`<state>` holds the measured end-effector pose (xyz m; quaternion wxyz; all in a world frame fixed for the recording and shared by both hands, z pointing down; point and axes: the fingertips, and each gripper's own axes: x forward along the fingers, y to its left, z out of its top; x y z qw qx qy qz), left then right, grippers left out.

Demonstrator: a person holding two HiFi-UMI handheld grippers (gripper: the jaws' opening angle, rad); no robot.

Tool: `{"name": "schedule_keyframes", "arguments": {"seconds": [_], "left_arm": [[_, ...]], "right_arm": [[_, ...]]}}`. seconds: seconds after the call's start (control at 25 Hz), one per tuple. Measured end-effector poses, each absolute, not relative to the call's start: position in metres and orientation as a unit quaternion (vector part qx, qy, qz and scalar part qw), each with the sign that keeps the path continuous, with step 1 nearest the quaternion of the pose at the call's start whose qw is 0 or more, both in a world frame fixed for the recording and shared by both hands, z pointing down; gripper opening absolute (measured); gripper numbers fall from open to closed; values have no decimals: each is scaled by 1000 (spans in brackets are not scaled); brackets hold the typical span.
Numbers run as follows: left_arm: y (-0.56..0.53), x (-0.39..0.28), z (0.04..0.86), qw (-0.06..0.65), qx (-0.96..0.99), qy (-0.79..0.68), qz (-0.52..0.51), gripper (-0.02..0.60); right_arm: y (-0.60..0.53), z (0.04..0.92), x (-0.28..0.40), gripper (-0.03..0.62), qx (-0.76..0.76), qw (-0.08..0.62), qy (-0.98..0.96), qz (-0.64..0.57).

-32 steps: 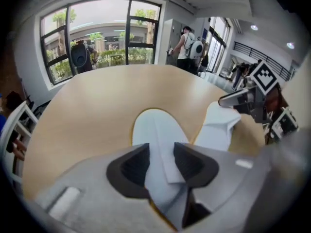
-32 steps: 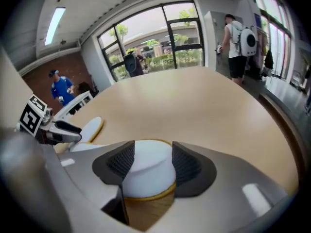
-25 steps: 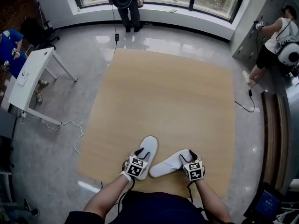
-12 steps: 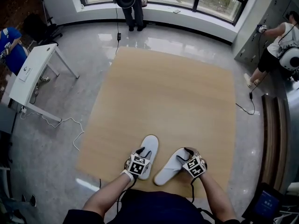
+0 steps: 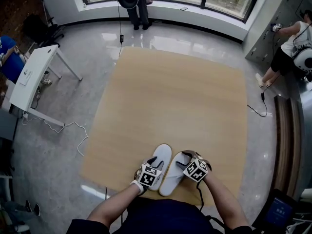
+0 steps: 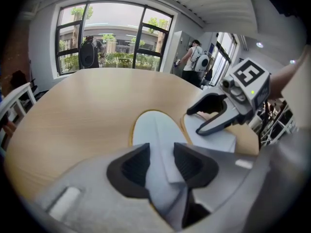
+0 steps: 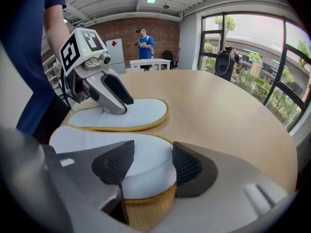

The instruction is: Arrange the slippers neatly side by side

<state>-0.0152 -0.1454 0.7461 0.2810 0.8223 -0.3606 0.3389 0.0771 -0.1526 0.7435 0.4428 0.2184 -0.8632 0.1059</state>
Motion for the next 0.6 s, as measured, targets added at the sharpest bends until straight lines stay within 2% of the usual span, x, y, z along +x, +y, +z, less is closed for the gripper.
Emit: {"name": "schedule_keyframes", "arguments": {"seconds": [0.28,0.6], "left_arm": [[-142,-19,743,283,826,-354,336,156],[-146,-16,740,277,831,-350,334,155]], "right_arm": [[-149,741,69,258,189,452,-866,101],[-154,730,72,261,249,452,-850,103]]}}
